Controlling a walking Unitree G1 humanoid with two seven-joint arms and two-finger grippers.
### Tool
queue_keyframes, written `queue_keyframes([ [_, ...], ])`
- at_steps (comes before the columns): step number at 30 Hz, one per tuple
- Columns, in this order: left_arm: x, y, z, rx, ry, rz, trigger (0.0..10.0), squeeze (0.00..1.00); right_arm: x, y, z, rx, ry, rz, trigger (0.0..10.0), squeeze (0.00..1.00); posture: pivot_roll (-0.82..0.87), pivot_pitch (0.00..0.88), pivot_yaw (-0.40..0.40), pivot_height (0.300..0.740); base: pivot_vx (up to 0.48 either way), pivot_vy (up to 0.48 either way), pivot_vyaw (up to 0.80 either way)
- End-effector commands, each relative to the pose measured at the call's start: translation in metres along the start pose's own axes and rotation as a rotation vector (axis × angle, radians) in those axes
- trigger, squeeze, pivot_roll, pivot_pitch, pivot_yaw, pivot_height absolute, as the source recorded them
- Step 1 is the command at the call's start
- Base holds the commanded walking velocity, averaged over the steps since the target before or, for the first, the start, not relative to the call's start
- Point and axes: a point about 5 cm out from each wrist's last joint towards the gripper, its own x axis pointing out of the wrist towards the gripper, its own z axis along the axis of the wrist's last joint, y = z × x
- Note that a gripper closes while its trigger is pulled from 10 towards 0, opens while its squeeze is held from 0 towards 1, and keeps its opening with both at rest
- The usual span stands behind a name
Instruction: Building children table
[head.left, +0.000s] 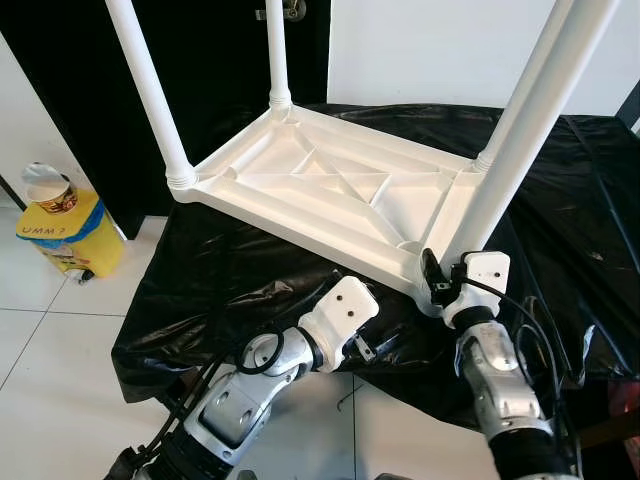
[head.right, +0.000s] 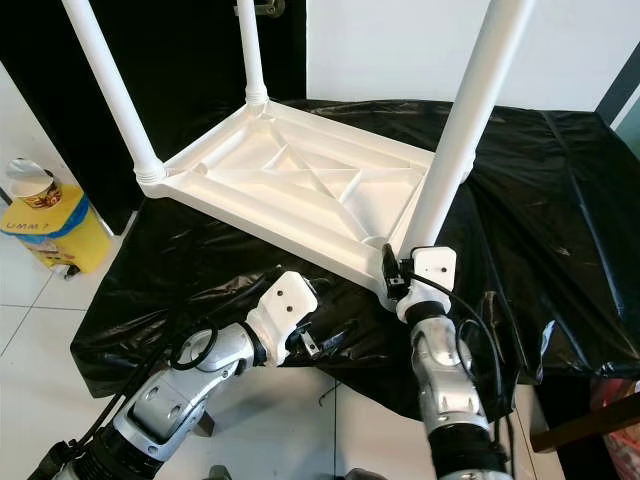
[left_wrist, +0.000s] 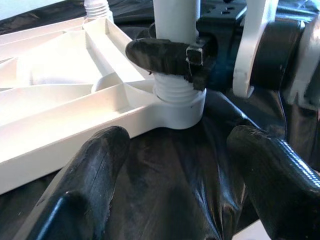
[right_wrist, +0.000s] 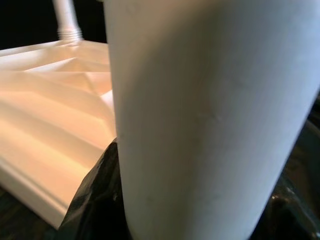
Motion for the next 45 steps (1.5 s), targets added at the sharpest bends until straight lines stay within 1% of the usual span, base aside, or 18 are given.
queue_keyframes([
  [1, 0.0, -0.002, -0.002, -0.007, 0.003, -0.091, 10.0, 0.0, -0.013, 0.001, -0.028, 0.002, 0.154, -0.016, 10.0, 0.0, 0.01, 0.049, -0.057, 0.74, 0.0, 0.0, 0.0],
  [3, -0.002, 0.0, -0.002, -0.005, 0.005, -0.085, 10.0, 0.0, -0.013, 0.006, -0.025, 0.005, 0.14, -0.013, 10.0, 0.0, 0.01, 0.049, -0.058, 0.74, 0.0, 0.0, 0.0],
  [9, -0.004, 0.001, -0.003, -0.013, 0.008, -0.077, 10.0, 0.0, -0.012, 0.008, -0.02, 0.007, 0.139, -0.031, 10.0, 0.0, 0.02, 0.053, -0.059, 0.74, 0.0, 0.0, 0.0],
  [13, -0.005, 0.0, -0.003, -0.019, 0.01, -0.078, 10.0, 0.0, -0.012, 0.015, -0.018, 0.008, 0.132, -0.001, 10.0, 0.0, 0.03, 0.062, -0.058, 0.74, 0.0, 0.0, 0.0],
  [14, -0.006, 0.0, -0.003, -0.02, 0.012, -0.078, 10.0, 0.0, -0.012, 0.017, -0.017, 0.009, 0.126, 0.003, 10.0, 1.0, 0.03, 0.065, -0.056, 0.74, 0.0, 0.0, 0.0],
  [19, -0.008, 0.002, -0.004, -0.021, 0.019, -0.072, 10.0, 0.0, -0.011, 0.017, -0.012, 0.009, 0.097, 0.018, 10.0, 1.0, 0.04, 0.066, -0.052, 0.74, 0.0, 0.0, 0.0],
  [23, -0.01, 0.004, -0.004, -0.023, 0.02, -0.065, 10.0, 0.0, -0.01, 0.015, -0.005, -0.001, 0.058, 0.079, 10.0, 1.0, 0.04, 0.066, -0.048, 0.74, 0.0, 0.0, 0.0],
  [24, -0.009, 0.004, -0.004, -0.024, 0.02, -0.066, 10.0, 0.0, -0.009, 0.011, -0.002, -0.011, 0.044, 0.114, 10.0, 1.0, 0.04, 0.064, -0.045, 0.74, 0.0, 0.0, 0.0],
  [25, -0.009, 0.004, -0.004, -0.024, 0.02, -0.066, 10.0, 0.0, -0.009, 0.011, -0.002, -0.011, 0.044, 0.114, 10.0, 1.0, 0.04, 0.064, -0.045, 0.74, 0.0, 0.0, 0.0],
  [26, -0.009, 0.004, -0.003, -0.027, 0.019, -0.069, 10.0, 0.0, -0.007, 0.006, 0.0, -0.021, 0.038, 0.16, 10.0, 0.1, 0.04, 0.064, -0.041, 0.74, 0.0, 0.0, 0.0],
  [27, -0.009, 0.004, -0.003, -0.029, 0.018, -0.073, 10.0, 0.0, -0.006, 0.001, 0.002, -0.038, 0.033, 0.201, 10.0, 0.0, 0.04, 0.065, -0.039, 0.74, 0.0, 0.0, 0.0],
  [30, -0.009, 0.004, -0.003, -0.029, 0.018, -0.073, 10.0, 0.0, -0.006, 0.001, 0.002, -0.038, 0.033, 0.201, 10.0, 0.0, 0.04, 0.065, -0.039, 0.74, 0.0, 0.0, 0.0],
  [31, -0.009, 0.004, -0.002, -0.029, 0.018, -0.076, 10.0, 0.0, -0.005, -0.003, 0.003, -0.047, 0.033, 0.24, 10.0, 0.0, 0.04, 0.064, -0.038, 0.74, 0.0, 0.0, 0.0],
  [33, -0.009, 0.004, -0.002, -0.029, 0.018, -0.076, 10.0, 0.0, -0.005, -0.003, 0.003, -0.047, 0.033, 0.24, 10.0, 0.0, 0.04, 0.064, -0.038, 0.74, 0.0, 0.0, 0.0],
  [36, -0.01, 0.007, -0.002, -0.018, 0.021, -0.078, 10.0, 0.0, 0.002, -0.011, 0.01, -0.09, 0.023, 0.388, 10.0, 0.0, 0.05, 0.061, -0.038, 0.74, 0.0, 0.0, 0.0],
  [41, -0.01, 0.009, 0.0, -0.016, 0.018, -0.073, 10.0, 0.0, 0.007, -0.013, 0.014, -0.118, 0.017, 0.466, 10.0, 0.0, 0.05, 0.058, -0.038, 0.74, 0.0, 0.0, 0.0],
  [44, -0.008, 0.008, 0.003, -0.019, 0.009, -0.078, 10.0, 0.0, 0.016, -0.012, 0.021, -0.159, 0.013, 0.584, 10.0, 0.0, 0.05, 0.055, -0.034, 0.74, 0.0, 0.0, 0.0],
  [45, -0.008, 0.008, 0.003, -0.019, 0.009, -0.078, 10.0, 0.0, 0.016, -0.012, 0.021, -0.159, 0.013, 0.584, 10.0, 0.0, 0.05, 0.055, -0.034, 0.74, 0.0, 0.0, 0.0],
])
